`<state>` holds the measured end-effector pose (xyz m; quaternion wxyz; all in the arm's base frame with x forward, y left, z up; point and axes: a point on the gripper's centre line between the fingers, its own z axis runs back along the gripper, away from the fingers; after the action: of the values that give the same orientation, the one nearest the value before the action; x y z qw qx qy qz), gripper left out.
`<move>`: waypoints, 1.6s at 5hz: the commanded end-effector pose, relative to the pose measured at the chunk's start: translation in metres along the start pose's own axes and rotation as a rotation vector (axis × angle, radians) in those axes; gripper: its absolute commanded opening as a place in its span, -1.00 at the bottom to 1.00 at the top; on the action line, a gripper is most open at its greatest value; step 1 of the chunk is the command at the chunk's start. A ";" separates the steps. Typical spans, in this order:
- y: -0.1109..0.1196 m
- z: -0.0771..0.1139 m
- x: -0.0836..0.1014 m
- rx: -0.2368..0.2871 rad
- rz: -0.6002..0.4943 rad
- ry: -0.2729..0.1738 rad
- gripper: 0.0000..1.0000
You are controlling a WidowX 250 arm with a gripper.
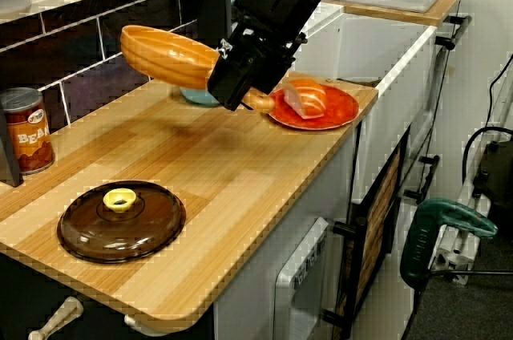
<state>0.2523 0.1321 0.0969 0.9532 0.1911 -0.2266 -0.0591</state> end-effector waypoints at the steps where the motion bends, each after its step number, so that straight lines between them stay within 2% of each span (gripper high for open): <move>1: -0.002 0.017 0.002 0.026 -0.065 -0.112 -1.00; 2: -0.005 0.020 0.003 0.080 -0.096 -0.147 -1.00; 3: -0.009 0.019 0.002 0.110 -0.107 -0.158 -1.00; 6: -0.012 0.019 0.000 0.105 -0.116 -0.160 -1.00; 7: -0.008 0.018 0.001 0.048 -0.111 -0.133 -1.00; 8: 0.000 0.013 0.004 -0.022 -0.087 -0.087 -1.00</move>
<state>0.2503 0.1216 0.0990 0.9479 0.1748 -0.2425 -0.1103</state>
